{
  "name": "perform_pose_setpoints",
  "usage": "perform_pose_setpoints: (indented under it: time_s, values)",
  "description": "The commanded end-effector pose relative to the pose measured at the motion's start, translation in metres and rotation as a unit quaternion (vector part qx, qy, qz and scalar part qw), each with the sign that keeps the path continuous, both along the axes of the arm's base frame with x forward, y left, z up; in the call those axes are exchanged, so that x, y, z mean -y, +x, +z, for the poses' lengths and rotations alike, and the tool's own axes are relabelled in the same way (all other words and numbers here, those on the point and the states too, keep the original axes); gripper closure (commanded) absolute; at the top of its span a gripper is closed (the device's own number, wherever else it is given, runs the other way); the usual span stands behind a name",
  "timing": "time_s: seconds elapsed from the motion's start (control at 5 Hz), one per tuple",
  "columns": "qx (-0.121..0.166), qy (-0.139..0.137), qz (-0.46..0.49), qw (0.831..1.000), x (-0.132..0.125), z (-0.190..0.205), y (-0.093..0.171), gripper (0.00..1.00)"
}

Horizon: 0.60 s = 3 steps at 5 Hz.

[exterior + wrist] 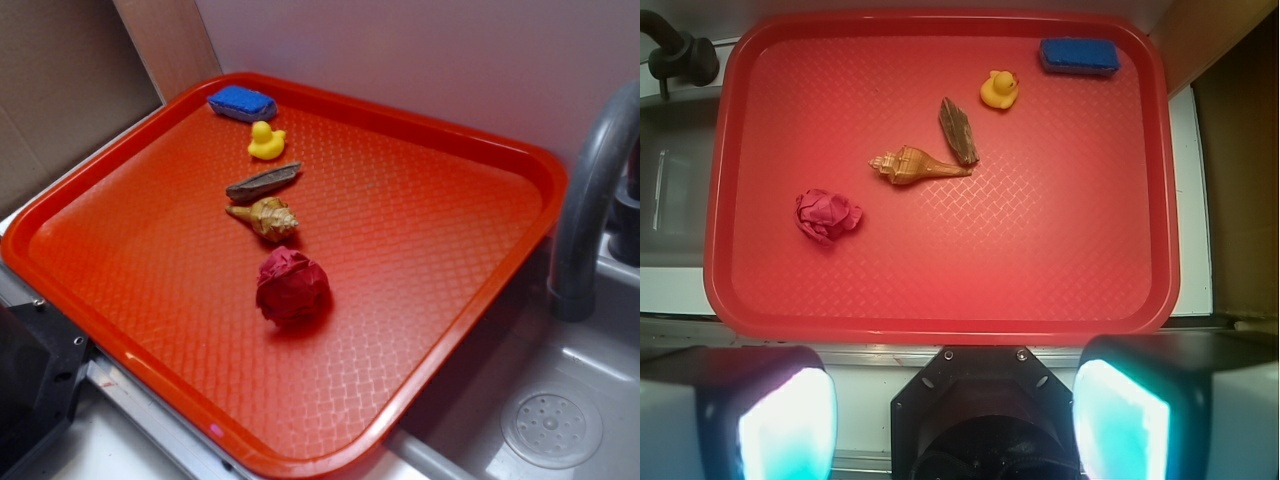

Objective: Grab the wood chip.

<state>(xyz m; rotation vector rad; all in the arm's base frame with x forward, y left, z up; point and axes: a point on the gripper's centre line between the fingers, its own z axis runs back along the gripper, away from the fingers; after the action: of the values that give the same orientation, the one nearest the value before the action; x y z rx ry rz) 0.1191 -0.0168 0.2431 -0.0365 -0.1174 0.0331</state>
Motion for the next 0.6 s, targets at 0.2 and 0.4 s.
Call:
perform_pose_setpoints:
  time_s: [0.2, 0.4]
  values:
    - [0.017, -0.028, 0.038, 0.999, -0.020, -0.034, 0.040, 0.00]
    - [0.023, -0.016, 0.054, 0.998, -0.034, -0.073, 0.076, 0.00]
